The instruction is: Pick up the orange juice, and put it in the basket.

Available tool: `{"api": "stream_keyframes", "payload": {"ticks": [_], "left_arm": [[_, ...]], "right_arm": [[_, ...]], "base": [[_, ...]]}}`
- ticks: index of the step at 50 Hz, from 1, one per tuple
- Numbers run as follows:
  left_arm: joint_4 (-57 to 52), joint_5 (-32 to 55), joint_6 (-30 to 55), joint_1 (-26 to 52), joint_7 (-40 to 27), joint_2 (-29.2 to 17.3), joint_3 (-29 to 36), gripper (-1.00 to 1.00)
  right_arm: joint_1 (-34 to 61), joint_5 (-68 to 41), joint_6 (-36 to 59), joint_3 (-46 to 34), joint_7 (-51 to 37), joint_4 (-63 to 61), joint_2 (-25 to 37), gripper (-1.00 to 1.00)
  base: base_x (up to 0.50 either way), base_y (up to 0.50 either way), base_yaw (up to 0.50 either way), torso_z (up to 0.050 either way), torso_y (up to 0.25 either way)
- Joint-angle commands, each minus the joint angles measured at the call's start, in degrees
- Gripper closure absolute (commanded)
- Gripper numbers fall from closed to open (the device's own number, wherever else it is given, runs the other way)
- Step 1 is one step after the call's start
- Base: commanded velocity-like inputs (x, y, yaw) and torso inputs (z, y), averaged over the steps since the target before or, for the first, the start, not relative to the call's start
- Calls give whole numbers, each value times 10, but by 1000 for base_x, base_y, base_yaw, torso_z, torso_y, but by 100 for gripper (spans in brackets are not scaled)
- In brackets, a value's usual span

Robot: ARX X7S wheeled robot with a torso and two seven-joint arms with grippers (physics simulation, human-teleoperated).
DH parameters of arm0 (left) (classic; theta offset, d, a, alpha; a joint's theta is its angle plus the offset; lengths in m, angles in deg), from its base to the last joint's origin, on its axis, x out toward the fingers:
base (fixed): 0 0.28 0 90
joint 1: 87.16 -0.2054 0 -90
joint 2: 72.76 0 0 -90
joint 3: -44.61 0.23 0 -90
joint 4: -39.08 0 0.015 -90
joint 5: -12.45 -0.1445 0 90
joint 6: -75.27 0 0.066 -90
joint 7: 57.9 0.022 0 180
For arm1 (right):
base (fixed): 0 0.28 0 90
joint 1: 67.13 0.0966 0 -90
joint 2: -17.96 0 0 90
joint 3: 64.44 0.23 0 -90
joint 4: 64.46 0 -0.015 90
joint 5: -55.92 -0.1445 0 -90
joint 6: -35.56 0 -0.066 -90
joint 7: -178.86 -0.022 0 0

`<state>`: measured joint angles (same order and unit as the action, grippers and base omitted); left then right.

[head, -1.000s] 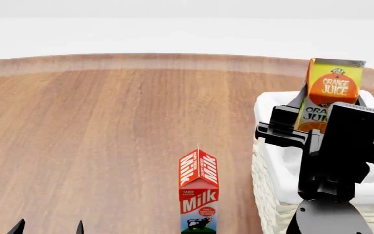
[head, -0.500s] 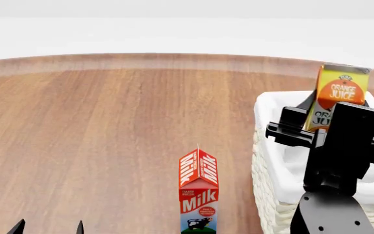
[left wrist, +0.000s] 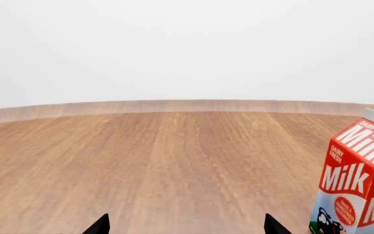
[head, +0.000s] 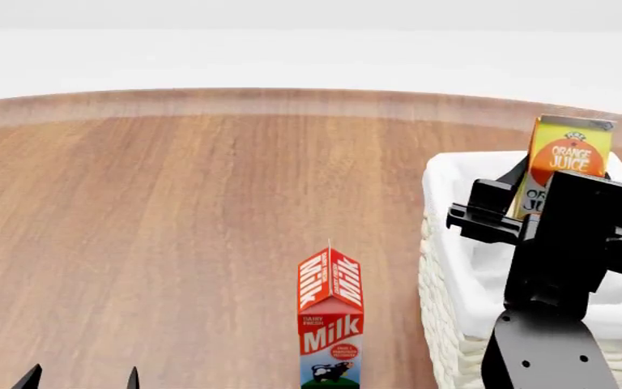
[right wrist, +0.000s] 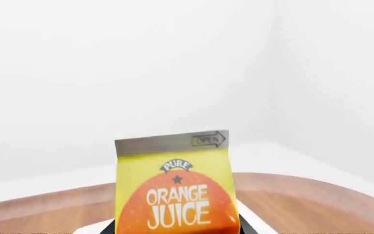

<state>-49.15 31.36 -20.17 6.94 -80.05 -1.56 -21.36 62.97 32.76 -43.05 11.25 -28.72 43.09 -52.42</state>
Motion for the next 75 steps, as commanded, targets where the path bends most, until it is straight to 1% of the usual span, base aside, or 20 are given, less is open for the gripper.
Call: {"api": "stream_keyframes", "payload": {"ticks": [1, 12, 19, 22, 31, 48, 75], "left_arm": [[0, 1, 0, 0, -1, -1, 1, -100], [0, 2, -1, 1, -2, -2, 2, -100], [0, 2, -1, 1, -2, -2, 3, -100], [0, 2, -1, 1, -3, -2, 3, -100], [1, 3, -2, 1, -3, -3, 4, -100], [1, 4, -2, 2, -5, -4, 6, -100], [1, 6, -4, 3, -7, -6, 9, -100]], "right_arm": [[21, 40, -19, -5, 10, 42, -7, 100], [38, 49, -44, -8, 15, 95, -17, 100], [40, 50, -52, -8, 16, 108, -20, 100], [47, 56, -63, -11, 17, 134, -23, 100], [45, 53, -64, -10, 15, 135, -25, 100], [69, 62, -97, -15, 24, 204, -39, 100], [87, 72, -133, -20, 29, 273, -49, 100]], "base": [[0, 0, 0, 0, 10], [0, 0, 0, 0, 0], [0, 0, 0, 1, 1], [0, 0, 0, 0, 0], [0, 0, 0, 0, 1], [0, 0, 0, 0, 1], [0, 0, 0, 0, 1]]}}
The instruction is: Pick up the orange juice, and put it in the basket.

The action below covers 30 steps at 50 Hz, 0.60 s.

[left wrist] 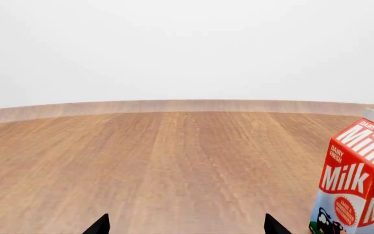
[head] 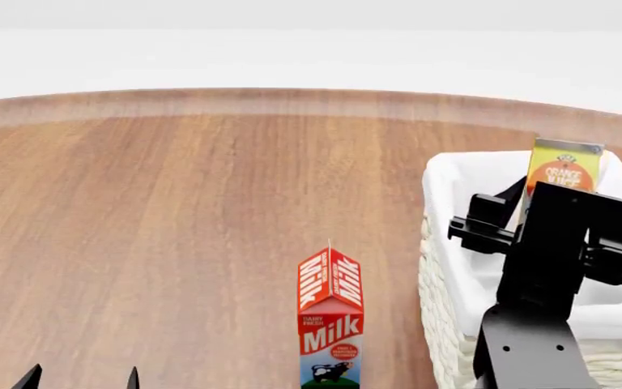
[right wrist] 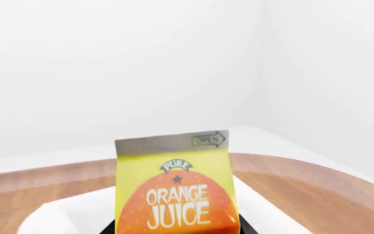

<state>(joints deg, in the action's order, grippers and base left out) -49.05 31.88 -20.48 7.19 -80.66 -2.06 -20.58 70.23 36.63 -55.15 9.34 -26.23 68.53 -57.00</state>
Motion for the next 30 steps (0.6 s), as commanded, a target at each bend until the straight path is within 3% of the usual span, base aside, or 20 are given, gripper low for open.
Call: {"api": "stream_keyframes", "payload": {"ticks": [1, 30], "left_arm": [[0, 1, 0, 0, -1, -1, 1, -100], [0, 3, -2, 1, -3, -3, 4, -100]], "right_arm": [[15, 33, -12, -1, 4, 19, -3, 100], [33, 37, -50, -3, 10, 84, -16, 100]], "base": [[0, 0, 0, 0, 0], [0, 0, 0, 0, 1]]}}
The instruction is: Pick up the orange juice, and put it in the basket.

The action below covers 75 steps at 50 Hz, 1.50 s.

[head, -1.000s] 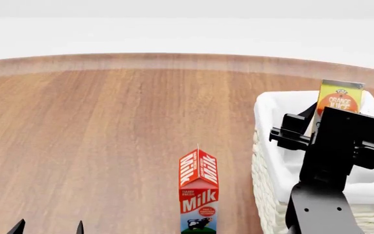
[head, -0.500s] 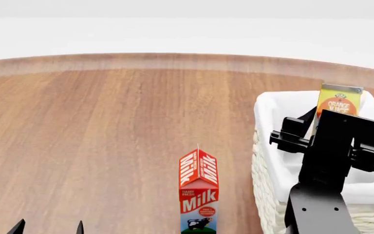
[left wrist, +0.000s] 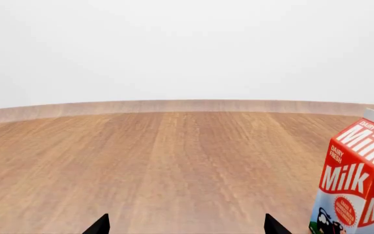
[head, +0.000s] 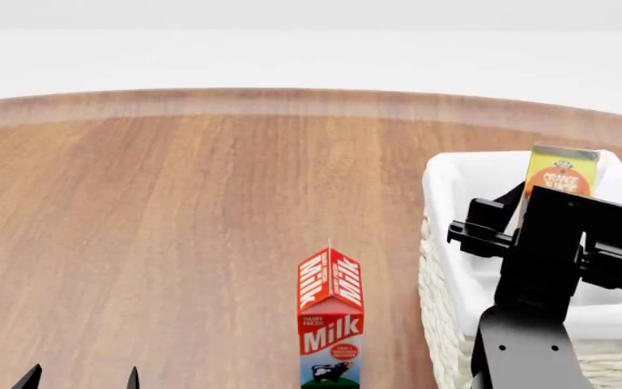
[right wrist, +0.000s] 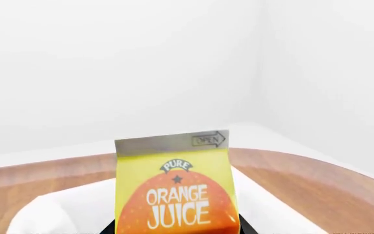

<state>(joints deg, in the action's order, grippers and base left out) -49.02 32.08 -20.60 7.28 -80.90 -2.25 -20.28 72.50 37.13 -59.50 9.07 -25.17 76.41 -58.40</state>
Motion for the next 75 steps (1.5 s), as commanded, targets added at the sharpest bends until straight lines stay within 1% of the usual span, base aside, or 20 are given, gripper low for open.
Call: {"api": "stream_keyframes", "payload": {"ticks": [1, 3, 4, 23, 41, 60, 75], "left_arm": [[0, 1, 0, 0, -1, -1, 1, -100], [0, 1, -1, 0, -1, -1, 1, -100], [0, 1, -1, 0, -1, -1, 1, -100], [0, 2, -1, 1, -3, -2, 3, -100], [1, 3, -2, 2, -4, -3, 5, -100], [1, 4, -3, 2, -5, -4, 7, -100], [1, 5, -3, 3, -6, -5, 8, -100]], "right_arm": [[9, 31, -5, 0, -1, 2, -1, 100], [8, 31, -2, 0, 0, 0, -1, 100], [8, 29, -1, 0, 1, 0, -1, -100], [-7, 26, 13, -1, -8, -39, 4, -100], [-75, 2, 92, -7, -18, -250, 39, -100], [-102, -8, 129, -9, -28, -347, 62, -100], [-142, -30, 167, -11, -38, -474, 87, -100]], "base": [[0, 0, 0, 0, 0], [0, 0, 0, 0, 0], [0, 0, 0, 0, 0], [0, 0, 0, 0, 1], [0, 0, 0, 0, 0], [0, 0, 0, 0, 0], [0, 0, 0, 0, 0]]}}
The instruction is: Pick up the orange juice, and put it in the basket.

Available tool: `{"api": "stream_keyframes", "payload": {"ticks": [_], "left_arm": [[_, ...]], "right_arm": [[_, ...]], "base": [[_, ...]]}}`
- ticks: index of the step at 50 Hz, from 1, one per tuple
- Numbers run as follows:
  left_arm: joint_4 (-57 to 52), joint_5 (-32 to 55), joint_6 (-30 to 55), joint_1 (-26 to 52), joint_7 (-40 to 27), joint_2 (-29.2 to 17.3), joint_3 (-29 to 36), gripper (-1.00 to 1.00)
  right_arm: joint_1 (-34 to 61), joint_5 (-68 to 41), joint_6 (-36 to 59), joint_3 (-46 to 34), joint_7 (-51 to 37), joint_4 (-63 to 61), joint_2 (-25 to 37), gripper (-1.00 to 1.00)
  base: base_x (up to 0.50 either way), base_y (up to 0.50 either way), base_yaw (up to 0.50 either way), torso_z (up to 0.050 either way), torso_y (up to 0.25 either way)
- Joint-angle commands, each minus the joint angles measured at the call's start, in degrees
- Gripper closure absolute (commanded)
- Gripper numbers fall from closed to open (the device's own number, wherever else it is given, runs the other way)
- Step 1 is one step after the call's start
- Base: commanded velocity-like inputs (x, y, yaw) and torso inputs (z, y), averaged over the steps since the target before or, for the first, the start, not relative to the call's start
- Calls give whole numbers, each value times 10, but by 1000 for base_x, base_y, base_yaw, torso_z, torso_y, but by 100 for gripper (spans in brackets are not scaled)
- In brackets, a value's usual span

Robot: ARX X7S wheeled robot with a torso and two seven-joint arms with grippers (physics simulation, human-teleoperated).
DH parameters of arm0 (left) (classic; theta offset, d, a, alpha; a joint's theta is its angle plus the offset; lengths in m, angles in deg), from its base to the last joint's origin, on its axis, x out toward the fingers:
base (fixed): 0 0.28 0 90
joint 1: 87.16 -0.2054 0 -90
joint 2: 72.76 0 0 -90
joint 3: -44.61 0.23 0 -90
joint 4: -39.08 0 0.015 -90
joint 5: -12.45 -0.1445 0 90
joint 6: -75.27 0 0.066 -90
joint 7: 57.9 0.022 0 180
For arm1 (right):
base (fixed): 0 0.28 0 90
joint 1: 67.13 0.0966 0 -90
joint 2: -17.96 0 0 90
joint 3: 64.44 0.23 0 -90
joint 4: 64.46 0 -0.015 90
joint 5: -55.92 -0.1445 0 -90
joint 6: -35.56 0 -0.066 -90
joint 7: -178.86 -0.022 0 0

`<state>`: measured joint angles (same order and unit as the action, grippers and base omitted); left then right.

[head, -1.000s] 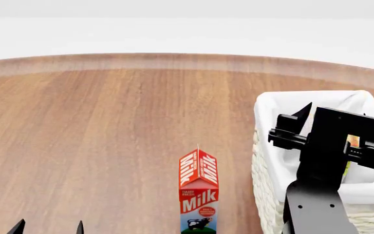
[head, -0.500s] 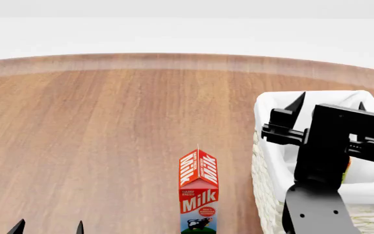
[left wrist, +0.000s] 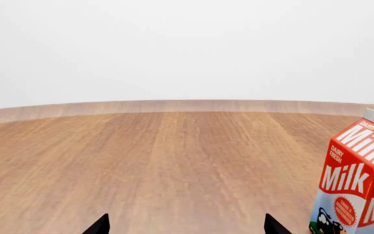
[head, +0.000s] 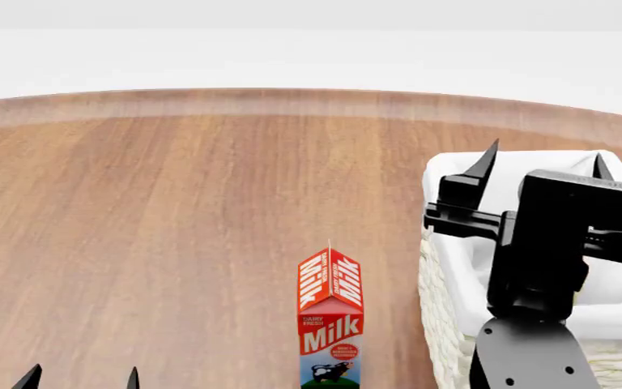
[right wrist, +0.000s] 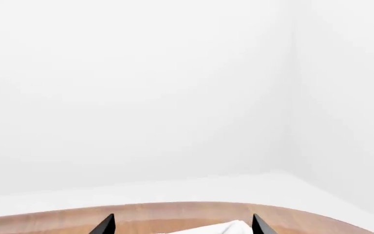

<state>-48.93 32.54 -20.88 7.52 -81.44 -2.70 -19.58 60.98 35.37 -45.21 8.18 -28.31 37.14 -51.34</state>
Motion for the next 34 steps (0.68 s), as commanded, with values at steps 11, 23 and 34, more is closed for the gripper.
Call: {"api": "stream_keyframes", "payload": {"ticks": [11, 23, 34], "left_arm": [[0, 1, -1, 1, -1, -1, 2, -100], [0, 2, -1, 1, -2, -2, 3, -100], [1, 3, -2, 1, -3, -2, 4, -100]], "right_arm": [[-40, -22, 50, -2, -14, -146, 33, -100], [-57, -32, 64, -3, -21, -203, 44, -100], [-76, -40, 69, -2, -25, -248, 53, -100]], "base": [[0, 0, 0, 0, 0], [0, 0, 0, 0, 0], [0, 0, 0, 0, 0]]}}
